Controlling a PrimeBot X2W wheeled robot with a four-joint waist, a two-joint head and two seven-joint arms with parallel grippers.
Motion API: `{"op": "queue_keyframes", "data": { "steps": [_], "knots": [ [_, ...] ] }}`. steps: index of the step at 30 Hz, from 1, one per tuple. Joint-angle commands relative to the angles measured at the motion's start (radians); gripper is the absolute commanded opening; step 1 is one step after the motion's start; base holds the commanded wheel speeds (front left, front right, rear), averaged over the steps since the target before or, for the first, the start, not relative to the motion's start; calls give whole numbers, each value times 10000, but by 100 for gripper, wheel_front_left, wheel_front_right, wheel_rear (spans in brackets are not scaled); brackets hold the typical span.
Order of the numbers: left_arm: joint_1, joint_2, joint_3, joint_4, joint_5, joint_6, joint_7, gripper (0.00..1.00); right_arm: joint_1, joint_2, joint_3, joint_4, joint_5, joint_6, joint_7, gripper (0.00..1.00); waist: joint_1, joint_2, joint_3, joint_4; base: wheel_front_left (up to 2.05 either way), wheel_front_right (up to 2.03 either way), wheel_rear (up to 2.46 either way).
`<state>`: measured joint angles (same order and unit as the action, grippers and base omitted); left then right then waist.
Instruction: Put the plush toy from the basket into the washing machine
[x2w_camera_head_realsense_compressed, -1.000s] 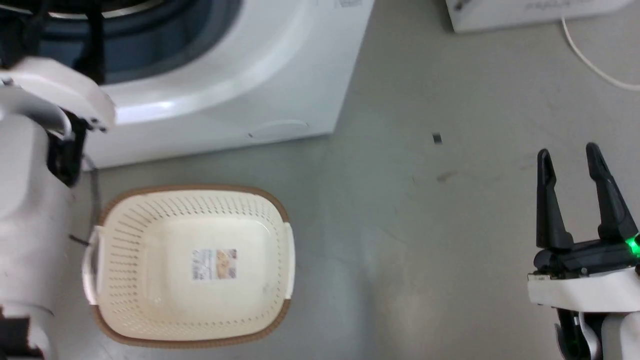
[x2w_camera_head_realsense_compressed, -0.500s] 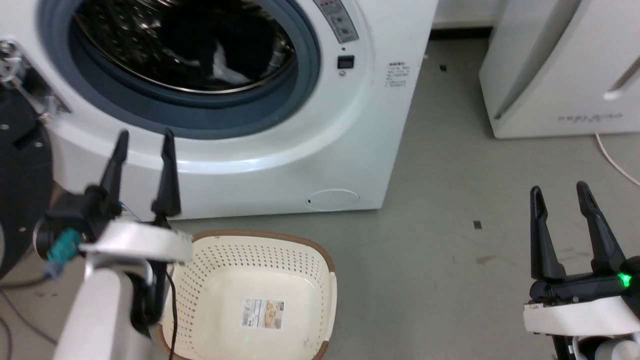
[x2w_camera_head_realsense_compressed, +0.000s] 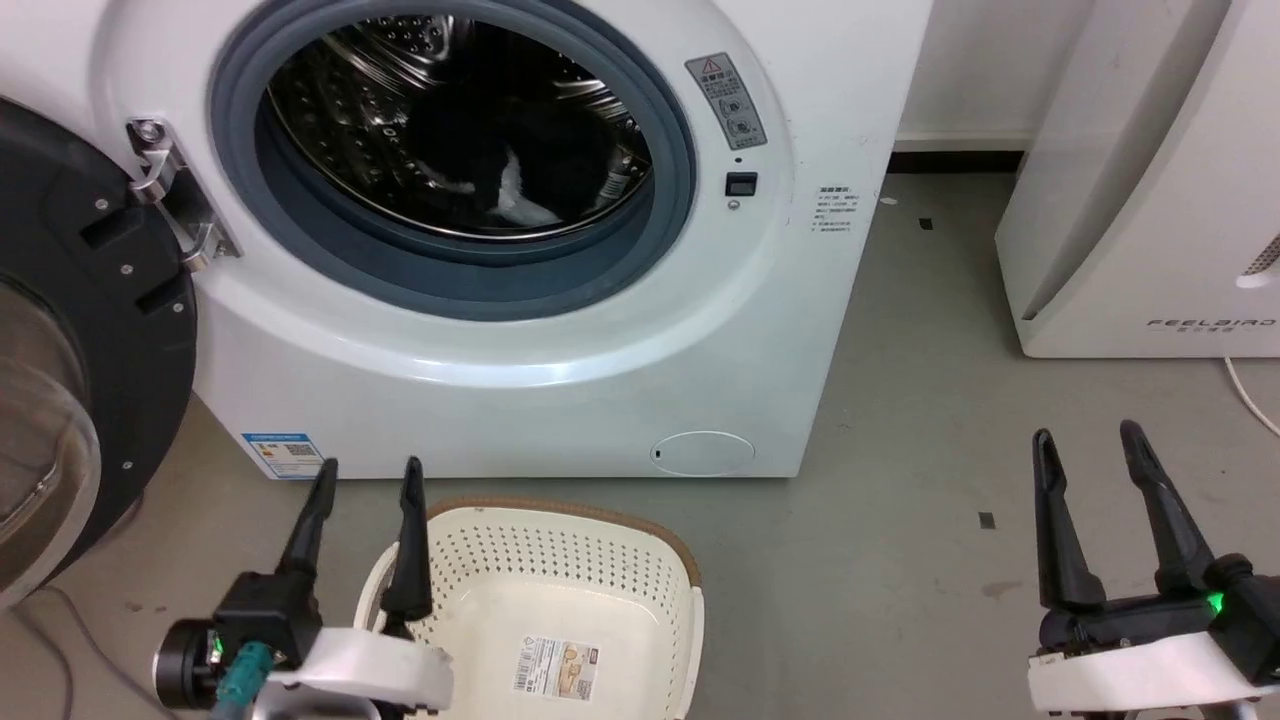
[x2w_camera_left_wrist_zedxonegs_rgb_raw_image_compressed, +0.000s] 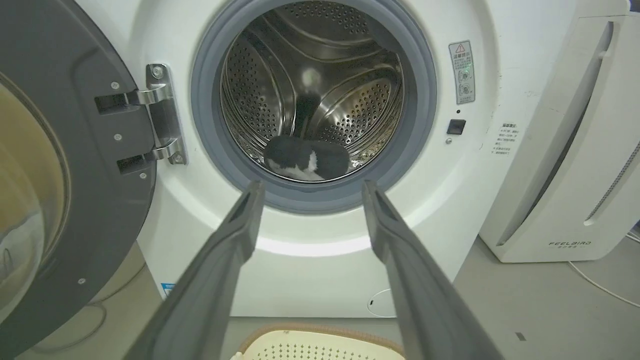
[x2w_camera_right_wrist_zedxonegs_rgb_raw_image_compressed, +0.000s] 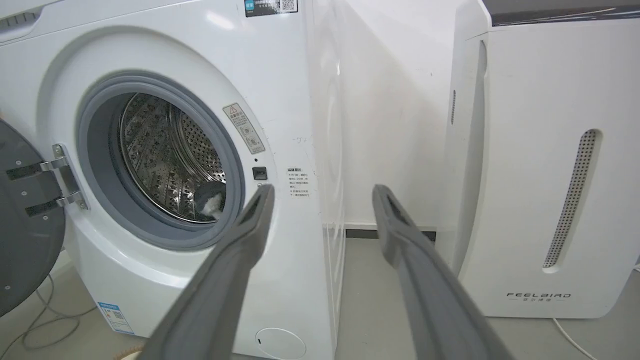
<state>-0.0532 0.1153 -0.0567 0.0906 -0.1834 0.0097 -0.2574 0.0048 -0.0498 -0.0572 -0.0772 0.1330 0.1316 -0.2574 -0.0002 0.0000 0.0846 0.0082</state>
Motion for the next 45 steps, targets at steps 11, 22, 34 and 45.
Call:
{"op": "queue_keyframes", "data": {
  "steps": [11, 22, 34, 45],
  "knots": [
    [545, -331, 78, 579, 91, -184, -43, 100, 322, -4, 183, 231, 6, -9, -44, 100, 2, 0, -63, 116, 0, 0, 0],
    [390, -380, 99, 558, 104, -125, 142, 0, 148, 0, 179, 244, -65, 0, 131, 0, 2, 0, -104, 108, 0, 0, 0],
    [404, -407, 146, 410, 279, -122, 387, 0, 128, -1, 219, 297, -192, -1, 378, 0, 2, 0, -179, 89, 0, 0, 0],
    [417, -432, 189, 275, 438, -120, 612, 0, 110, -1, 255, 346, -309, -2, 603, 0, 2, 0, -247, 71, 0, 0, 0]
  ]
}}
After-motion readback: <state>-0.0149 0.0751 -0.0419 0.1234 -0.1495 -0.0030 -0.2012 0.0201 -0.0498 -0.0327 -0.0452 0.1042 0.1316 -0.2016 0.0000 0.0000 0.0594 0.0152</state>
